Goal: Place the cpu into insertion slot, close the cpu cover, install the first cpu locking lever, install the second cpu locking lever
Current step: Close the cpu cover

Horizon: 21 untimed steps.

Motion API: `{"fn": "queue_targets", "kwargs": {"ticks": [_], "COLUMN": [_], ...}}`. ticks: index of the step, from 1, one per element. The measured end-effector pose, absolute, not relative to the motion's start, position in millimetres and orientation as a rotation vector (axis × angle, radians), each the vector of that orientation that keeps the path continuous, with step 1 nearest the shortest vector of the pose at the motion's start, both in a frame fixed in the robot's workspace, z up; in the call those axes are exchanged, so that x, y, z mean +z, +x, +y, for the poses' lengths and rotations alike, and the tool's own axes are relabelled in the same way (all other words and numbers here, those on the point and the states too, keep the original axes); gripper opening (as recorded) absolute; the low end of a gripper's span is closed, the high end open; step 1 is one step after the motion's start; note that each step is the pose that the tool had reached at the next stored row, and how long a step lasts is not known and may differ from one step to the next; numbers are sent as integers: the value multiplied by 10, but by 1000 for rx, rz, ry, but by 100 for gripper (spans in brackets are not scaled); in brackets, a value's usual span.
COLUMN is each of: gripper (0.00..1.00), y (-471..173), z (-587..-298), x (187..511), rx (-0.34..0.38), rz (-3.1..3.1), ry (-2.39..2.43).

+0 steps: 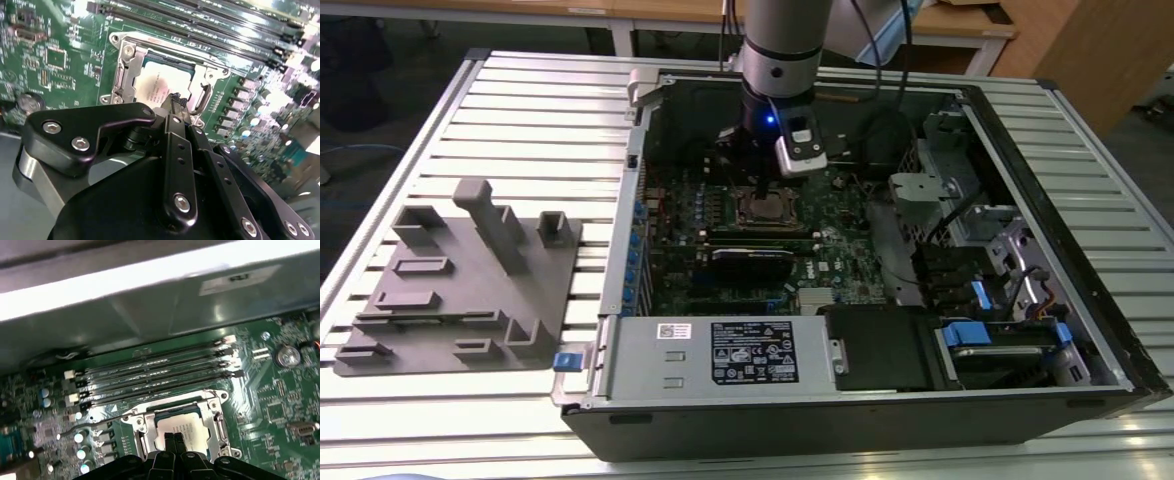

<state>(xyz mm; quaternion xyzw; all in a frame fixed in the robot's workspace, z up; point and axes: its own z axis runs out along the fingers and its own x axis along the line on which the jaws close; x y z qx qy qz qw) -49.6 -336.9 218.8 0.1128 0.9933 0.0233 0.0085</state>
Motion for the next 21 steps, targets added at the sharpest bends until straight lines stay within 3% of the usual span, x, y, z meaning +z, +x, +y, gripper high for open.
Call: {"fn": "queue_targets", "kwargs": {"ticks": [21], "gripper": [11], "y": [-474], "z": [-3369], "x": [2171], "rx": [75], "rz": [3127], "ry": [78]}}
